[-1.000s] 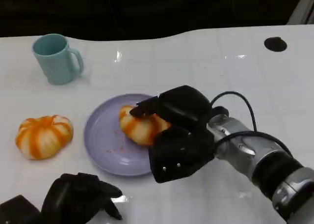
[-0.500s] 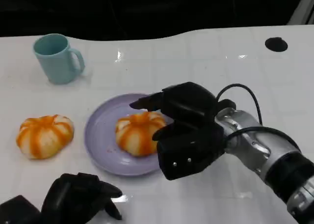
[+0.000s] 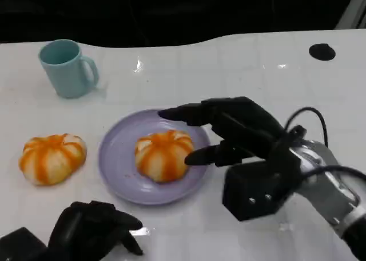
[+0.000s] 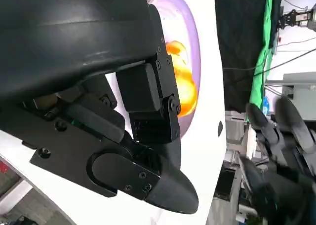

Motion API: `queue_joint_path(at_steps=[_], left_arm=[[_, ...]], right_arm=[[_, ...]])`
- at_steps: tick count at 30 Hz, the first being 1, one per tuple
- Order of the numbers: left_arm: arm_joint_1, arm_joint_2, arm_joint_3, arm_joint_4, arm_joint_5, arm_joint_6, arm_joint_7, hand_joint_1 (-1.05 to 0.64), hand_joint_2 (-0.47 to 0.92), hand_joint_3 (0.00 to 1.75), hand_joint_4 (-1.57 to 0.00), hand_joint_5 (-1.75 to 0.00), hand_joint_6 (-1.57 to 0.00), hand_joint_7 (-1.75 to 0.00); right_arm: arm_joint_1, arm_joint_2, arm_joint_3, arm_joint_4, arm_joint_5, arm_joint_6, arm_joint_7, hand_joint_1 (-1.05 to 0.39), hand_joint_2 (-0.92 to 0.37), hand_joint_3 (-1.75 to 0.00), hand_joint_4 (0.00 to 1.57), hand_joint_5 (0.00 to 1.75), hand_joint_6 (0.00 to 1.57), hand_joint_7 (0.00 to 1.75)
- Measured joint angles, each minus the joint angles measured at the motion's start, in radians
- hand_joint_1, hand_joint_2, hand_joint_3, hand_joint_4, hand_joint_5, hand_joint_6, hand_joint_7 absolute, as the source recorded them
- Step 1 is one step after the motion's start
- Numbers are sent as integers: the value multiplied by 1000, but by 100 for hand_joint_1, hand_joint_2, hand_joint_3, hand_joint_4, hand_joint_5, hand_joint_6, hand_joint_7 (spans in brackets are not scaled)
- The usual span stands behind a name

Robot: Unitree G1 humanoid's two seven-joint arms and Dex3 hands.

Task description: Grasp the bread from the table and place it into the plate.

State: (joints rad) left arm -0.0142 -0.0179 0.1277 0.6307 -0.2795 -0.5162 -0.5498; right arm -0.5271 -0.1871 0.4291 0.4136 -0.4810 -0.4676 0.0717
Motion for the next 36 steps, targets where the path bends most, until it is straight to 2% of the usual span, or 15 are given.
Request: queue_joint_path(at_steps=[3, 7, 12, 13, 14, 15, 17, 20, 24, 30, 33, 36], left_arm=[[-4, 0, 0, 3, 0, 1, 0, -105, 86, 0, -137, -83, -157, -18], [-11, 1, 0, 15, 1, 0, 0, -105, 86, 1, -138, -82, -157, -19], [-17, 0, 0, 23, 1, -1, 0, -105, 86, 0, -139, -82, -157, -20], [-18, 0, 1, 23, 1, -1, 0, -105, 86, 0, -140, -82, -157, -20], [-18, 0, 1, 23, 1, -1, 0, -105, 86, 0, -140, -81, -157, -20], [-18, 0, 1, 23, 1, -1, 0, -105, 86, 0, -140, -81, -157, -20], [-18, 0, 1, 23, 1, -2, 0, -105, 86, 0, -140, -81, -157, -20], [-17, 0, 0, 23, 0, -1, 0, -105, 86, 0, -140, -80, -157, -20], [-15, 0, 0, 22, 0, -1, 0, -105, 86, 0, -141, -79, -157, -20], [-2, 0, -1, 11, -4, -1, 0, -105, 85, 0, -141, -77, -157, -18], [7, 0, -5, 4, -4, -1, 0, -105, 85, 0, -142, -76, -157, -18], [11, -1, -6, -3, -4, 0, 0, -105, 84, 0, -142, -76, -157, -19]], right_arm=[[68, -11, -45, -41, 91, -22, 39, -47, -92, -13, 57, 26, 58, 7], [142, -10, -94, -67, 195, -83, 69, -40, -92, -16, 45, 73, 68, 12], [223, -10, -128, -104, 291, -110, 124, -30, -88, -19, 46, 99, 76, 18], [244, -9, -136, -118, 322, -105, 139, -26, -85, -27, 45, 111, 77, 23], [264, -6, -143, -129, 363, -102, 160, -24, -72, -53, 43, 124, 74, 37], [286, 1, -150, -137, 417, -93, 186, -23, -63, -73, 43, 131, 68, 52], [332, 18, -169, -164, 516, -67, 239, -21, -53, -100, 49, 145, 57, 88], [388, 22, -183, -211, 579, -39, 284, -19, -48, -112, 60, 154, 58, 111], [442, 24, -204, -247, 591, -37, 302, -17, -40, -131, 68, 167, 62, 130], [517, 33, -222, -268, 594, -66, 316, -22, -40, -137, 81, 175, 75, 150], [552, 35, -234, -270, 599, -104, 321, -27, -41, -137, 84, 175, 73, 160], [589, 36, -247, -277, 601, -112, 321, -25, -38, -141, 82, 175, 67, 163]])
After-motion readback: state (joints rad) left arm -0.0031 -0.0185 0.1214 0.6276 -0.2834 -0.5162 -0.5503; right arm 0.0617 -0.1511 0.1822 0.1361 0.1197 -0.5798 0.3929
